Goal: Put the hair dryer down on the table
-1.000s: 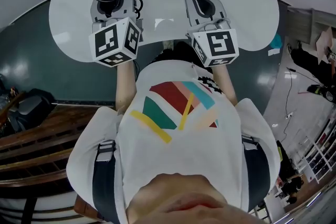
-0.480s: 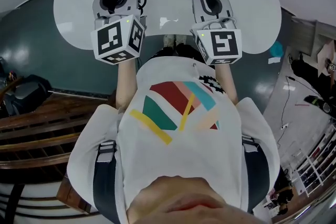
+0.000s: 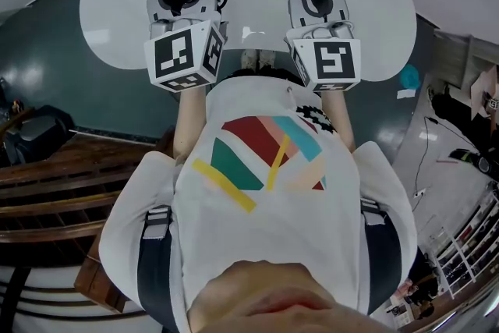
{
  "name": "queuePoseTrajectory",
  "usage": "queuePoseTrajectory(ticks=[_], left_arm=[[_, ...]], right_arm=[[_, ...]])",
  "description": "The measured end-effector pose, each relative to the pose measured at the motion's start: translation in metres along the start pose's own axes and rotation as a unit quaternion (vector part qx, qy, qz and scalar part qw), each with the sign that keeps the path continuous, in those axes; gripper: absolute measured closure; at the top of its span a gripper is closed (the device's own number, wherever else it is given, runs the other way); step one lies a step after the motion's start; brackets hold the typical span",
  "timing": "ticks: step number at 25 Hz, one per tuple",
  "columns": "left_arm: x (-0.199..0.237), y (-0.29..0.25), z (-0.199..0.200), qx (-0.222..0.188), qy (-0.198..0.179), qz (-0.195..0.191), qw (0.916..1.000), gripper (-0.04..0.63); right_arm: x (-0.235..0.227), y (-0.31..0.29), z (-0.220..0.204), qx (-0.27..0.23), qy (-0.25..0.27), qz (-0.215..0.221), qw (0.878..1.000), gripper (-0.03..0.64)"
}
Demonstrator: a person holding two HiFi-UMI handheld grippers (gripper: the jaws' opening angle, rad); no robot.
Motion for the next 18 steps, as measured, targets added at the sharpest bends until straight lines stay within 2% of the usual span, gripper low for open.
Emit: queuePoseTrajectory(ticks=[7,18], left_arm=[[-0.009,-0.004,0.009,-0.014,-0.016,-0.012,0.9997,0.374],[-0.008,-0.005,0.021,-0.027,-0.029,-0.010,0.9992,0.374]], right_arm=[[-0.003,-0.001,0.002,-0.006,0.004,-0.004,1.000,0.606],[0.001,0.001,0.004,-0.013,0.005,-0.009,1.000,0.606]])
Point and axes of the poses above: the fingertips, and each gripper's own axes: y backward along the fingers, x to its left, z out of its top, the point moved 7 cm from there along y, backward along the fingers, and after that the axes turned 1 degree about x, right-handed, at the moved point
